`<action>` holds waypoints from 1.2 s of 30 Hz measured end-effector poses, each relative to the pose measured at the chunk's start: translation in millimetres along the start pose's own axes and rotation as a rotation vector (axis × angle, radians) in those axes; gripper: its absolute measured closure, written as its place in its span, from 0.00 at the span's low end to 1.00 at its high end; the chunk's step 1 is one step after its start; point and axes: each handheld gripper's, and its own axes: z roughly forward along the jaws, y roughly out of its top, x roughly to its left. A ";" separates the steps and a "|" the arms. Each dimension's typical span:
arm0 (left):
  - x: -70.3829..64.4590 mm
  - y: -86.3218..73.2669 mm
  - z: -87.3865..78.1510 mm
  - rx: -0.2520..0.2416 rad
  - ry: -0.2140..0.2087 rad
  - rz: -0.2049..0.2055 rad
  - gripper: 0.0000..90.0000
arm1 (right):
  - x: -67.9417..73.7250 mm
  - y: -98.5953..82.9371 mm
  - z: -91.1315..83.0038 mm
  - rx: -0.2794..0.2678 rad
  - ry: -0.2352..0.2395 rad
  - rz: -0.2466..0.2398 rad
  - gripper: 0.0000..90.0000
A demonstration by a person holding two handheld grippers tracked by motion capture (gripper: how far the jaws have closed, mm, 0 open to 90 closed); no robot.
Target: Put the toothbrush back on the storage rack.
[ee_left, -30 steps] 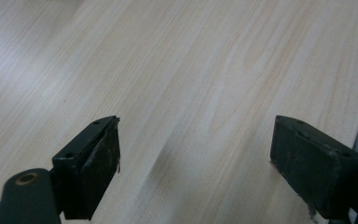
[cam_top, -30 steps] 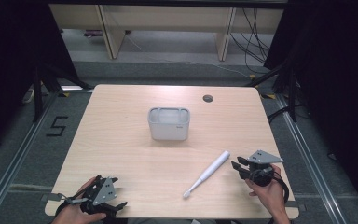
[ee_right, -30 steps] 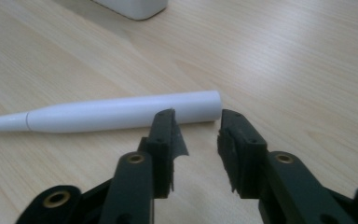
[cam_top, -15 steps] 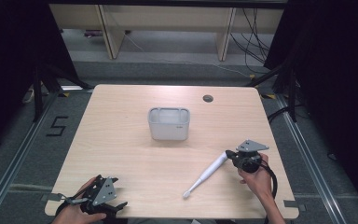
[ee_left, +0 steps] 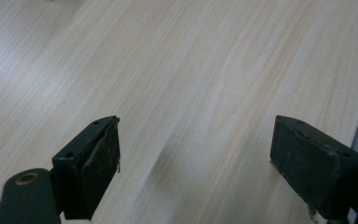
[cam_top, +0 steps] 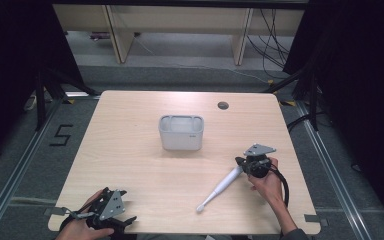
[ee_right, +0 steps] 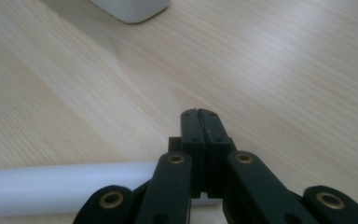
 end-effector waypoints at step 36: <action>0.8 -0.2 -1.1 0.002 0.001 -0.003 0.17 | 8.7 -15.0 -18.8 0.105 0.034 0.039 1.00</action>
